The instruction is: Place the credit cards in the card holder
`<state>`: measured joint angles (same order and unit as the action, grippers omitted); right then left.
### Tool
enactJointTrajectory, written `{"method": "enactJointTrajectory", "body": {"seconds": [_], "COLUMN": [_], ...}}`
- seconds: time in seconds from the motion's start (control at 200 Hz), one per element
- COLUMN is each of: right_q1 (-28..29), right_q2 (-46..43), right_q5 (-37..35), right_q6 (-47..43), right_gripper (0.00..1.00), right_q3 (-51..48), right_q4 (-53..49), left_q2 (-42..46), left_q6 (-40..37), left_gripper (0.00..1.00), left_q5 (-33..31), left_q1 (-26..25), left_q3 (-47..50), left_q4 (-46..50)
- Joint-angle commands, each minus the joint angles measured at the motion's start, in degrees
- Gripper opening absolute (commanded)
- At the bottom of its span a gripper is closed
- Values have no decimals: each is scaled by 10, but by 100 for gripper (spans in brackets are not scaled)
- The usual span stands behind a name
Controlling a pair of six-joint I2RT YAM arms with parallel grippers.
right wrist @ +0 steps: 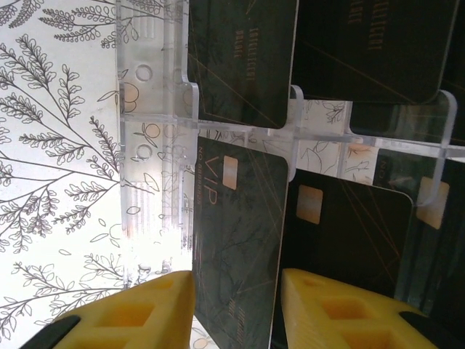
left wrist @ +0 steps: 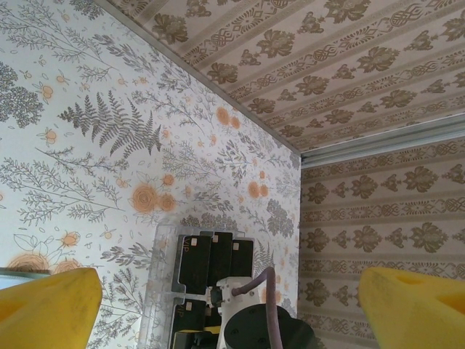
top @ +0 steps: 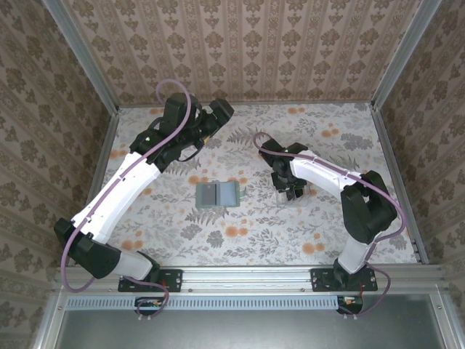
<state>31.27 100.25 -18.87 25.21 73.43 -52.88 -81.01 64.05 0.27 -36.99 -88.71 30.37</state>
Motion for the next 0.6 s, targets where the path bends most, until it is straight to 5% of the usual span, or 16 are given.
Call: {"method": "enactJointTrajectory", "body": {"seconds": [0.0,0.595], "right_q1": [-3,-10], "right_q2": [12,3], "right_q5": [2,18], "right_q6": [-9,-6], "right_gripper": [36,13], "right_q3": [14,13], "right_q4": [-6,1], "left_q2": [-3,-6], "left_q6": [-15,-10], "left_gripper": [100,100], "left_q5": [10,21], "left_q1": [6,5], "left_q3": [-14,-4], "left_q4": [-11,-22]}}
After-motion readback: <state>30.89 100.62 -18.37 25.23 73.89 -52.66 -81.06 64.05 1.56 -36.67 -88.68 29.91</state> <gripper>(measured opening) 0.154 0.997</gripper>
